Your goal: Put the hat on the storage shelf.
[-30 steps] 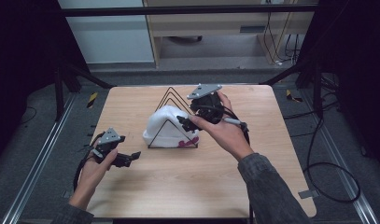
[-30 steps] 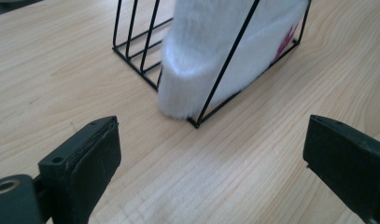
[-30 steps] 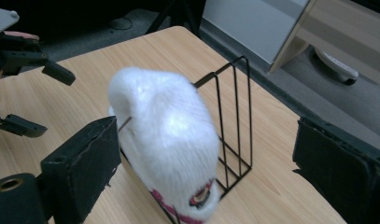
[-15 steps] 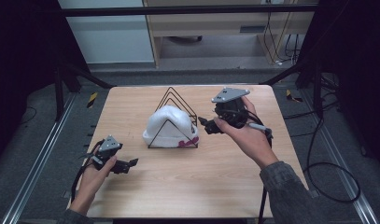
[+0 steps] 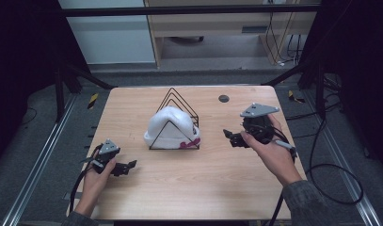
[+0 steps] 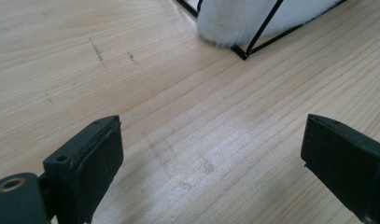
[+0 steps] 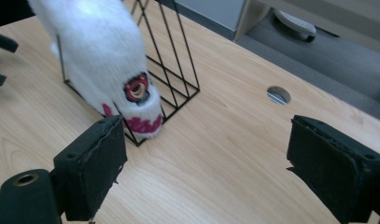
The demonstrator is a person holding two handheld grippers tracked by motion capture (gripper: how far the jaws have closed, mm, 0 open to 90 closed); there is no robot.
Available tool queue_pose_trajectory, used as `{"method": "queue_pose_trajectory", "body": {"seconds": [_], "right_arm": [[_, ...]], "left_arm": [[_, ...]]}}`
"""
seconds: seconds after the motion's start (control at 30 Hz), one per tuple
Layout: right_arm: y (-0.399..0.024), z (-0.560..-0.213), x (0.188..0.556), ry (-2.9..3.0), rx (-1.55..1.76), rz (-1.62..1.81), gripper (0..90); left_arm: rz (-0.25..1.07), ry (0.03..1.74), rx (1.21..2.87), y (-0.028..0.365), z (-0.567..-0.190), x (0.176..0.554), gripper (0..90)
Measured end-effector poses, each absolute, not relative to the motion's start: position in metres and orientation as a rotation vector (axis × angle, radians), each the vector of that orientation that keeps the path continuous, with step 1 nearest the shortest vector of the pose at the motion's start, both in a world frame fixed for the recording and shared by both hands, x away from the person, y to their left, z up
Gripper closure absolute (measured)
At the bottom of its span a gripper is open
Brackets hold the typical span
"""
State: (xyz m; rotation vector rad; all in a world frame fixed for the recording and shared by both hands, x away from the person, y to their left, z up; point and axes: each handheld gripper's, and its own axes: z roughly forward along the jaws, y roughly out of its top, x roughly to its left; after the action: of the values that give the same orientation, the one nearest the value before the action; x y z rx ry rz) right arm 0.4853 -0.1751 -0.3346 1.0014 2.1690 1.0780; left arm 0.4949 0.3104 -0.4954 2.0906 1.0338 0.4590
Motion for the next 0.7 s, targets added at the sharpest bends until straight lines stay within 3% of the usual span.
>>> {"method": "queue_pose_trajectory", "body": {"seconds": [0.3,0.7], "right_arm": [[-0.201,-0.371,0.476,2.130,1.123,1.094,12.8],[-0.206,-0.429,0.472,2.164,1.238,1.060,13.0]], "left_arm": [[0.453,1.055,2.101,0.313,-0.502,0.497,5.3],[0.479,1.055,2.146,0.311,-0.507,0.499,3.6]]}}
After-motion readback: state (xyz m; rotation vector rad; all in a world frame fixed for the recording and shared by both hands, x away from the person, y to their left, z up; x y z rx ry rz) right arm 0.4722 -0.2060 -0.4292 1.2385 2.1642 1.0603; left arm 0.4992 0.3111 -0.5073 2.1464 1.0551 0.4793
